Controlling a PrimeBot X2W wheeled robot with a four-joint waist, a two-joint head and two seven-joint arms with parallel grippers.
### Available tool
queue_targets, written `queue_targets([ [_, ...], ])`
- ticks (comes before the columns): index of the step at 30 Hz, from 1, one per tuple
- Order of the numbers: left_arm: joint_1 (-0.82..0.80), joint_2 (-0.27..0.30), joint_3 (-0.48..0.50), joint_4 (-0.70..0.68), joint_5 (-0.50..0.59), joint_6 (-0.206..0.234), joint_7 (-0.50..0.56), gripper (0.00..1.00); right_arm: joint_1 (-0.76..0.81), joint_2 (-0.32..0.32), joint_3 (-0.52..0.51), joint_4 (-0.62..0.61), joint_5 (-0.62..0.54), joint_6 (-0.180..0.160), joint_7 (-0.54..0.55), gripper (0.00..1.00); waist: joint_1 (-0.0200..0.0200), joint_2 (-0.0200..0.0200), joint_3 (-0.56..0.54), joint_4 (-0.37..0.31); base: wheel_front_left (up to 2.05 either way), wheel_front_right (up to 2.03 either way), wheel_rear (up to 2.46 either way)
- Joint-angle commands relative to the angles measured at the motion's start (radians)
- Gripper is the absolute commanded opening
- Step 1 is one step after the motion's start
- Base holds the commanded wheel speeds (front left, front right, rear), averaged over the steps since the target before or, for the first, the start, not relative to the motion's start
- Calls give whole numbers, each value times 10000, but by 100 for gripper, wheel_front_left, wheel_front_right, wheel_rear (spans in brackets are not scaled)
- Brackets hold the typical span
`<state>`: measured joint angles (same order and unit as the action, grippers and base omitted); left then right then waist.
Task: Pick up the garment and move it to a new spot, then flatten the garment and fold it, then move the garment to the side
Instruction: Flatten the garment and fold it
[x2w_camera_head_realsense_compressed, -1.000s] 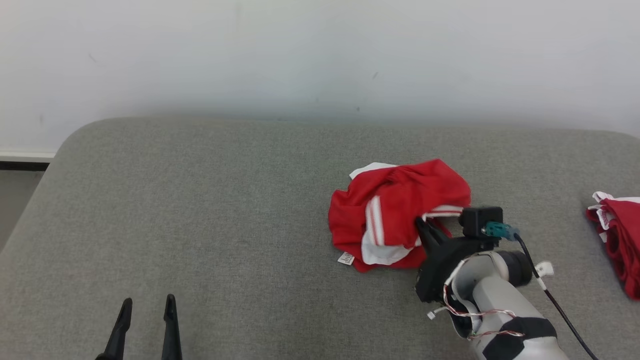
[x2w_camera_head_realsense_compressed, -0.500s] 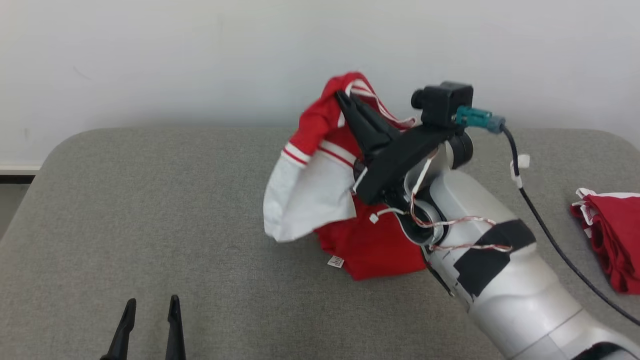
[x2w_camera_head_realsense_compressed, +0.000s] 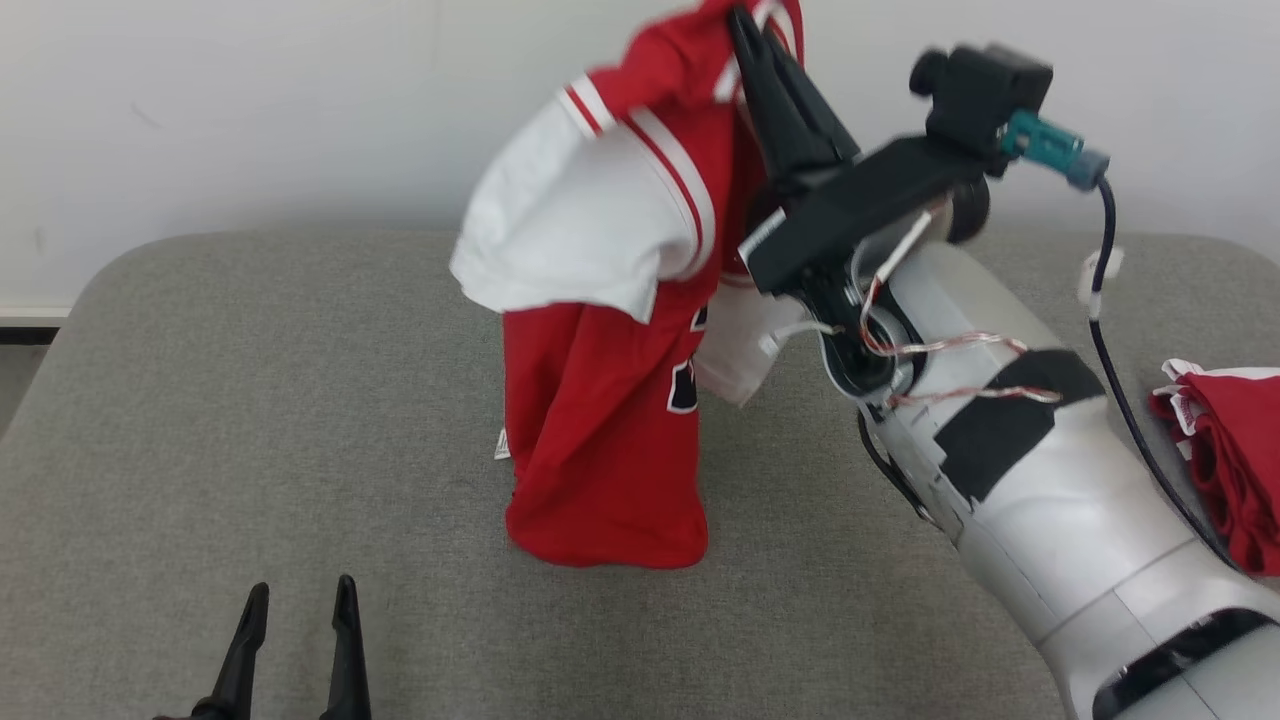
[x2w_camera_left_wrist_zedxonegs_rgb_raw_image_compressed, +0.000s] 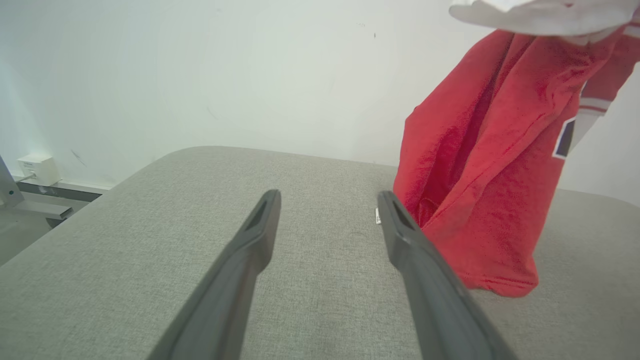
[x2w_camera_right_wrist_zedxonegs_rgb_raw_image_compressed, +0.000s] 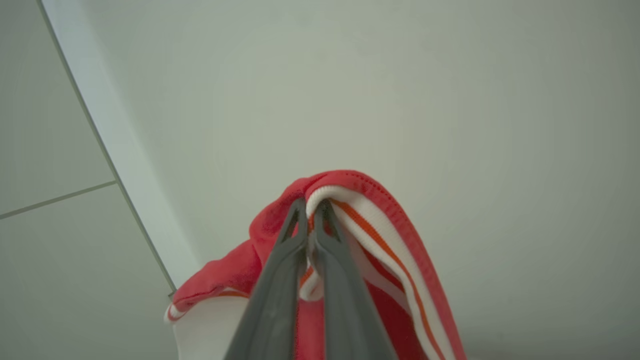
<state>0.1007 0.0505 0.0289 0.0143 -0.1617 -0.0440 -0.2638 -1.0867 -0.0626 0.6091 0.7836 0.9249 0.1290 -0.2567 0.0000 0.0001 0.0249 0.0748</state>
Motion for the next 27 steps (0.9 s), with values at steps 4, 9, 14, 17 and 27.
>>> queue_targets([
  [4, -150, 3, -5, -48, -39, 49, -6, 100, 1194, -539, 73, 719, 8, 27, 200, 0, 0, -1, 101, -166, 0, 0, 0],
  [9, -220, 3, 52, -64, -33, 66, -8, 100, 2717, -1526, 185, 1258, 398, 27, 1191, 0, 0, -1, 239, -407, 0, 0, 0],
  [14, -253, 1, 121, -71, -11, 91, -8, 100, 3571, -2372, -167, 1161, 1121, 27, 2136, 0, 0, -1, 298, -690, 0, 0, 0],
  [17, -283, 1, 102, -41, -18, 84, -6, 100, 3917, -2601, -309, 770, 1533, 27, 2773, 0, 0, -1, 266, -801, 0, 0, 0],
  [27, -185, 2, 58, 12, -73, 96, -8, 100, 4848, -3474, -1506, -1448, 3262, 27, 4348, 0, 0, -1, 63, -912, 0, 0, 0],
])
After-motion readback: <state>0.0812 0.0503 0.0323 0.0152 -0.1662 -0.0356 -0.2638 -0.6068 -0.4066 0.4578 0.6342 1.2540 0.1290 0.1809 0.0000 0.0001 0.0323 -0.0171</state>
